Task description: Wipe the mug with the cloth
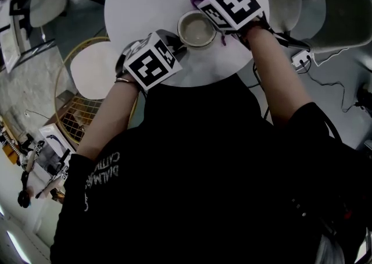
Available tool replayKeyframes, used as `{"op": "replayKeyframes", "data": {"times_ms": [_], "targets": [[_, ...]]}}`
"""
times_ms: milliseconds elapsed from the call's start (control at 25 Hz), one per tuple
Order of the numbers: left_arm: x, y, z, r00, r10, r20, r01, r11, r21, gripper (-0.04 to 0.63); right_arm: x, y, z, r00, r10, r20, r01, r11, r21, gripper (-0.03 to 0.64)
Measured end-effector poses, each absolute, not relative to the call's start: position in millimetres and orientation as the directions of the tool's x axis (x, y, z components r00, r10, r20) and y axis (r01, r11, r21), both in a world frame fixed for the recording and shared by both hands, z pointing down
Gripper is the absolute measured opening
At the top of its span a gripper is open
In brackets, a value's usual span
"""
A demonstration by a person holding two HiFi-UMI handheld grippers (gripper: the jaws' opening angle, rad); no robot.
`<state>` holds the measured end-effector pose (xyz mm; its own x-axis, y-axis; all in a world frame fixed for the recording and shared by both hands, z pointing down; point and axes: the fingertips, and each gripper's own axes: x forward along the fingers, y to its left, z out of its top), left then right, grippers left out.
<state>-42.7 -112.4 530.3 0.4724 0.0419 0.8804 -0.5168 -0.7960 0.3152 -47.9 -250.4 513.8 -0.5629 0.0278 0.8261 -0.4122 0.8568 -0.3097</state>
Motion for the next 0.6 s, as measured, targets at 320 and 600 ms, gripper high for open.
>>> {"op": "replayKeyframes", "data": {"times_ms": [320,600], "targets": [[-44.7,-113.4,529.1,0.464,0.025,0.885,-0.546,-0.779,0.309,0.064,-62.4,-246.0,512.8,-0.496,0.102,0.862,-0.288,0.918,-0.274,0.031],[-45.1,-113.9,528.5,0.461,0.013,0.887,-0.567,-0.765,0.306,0.064,-76.4,-240.4,509.4,-0.488,0.101,0.867,-0.244,0.938,-0.247,0.031]]}}
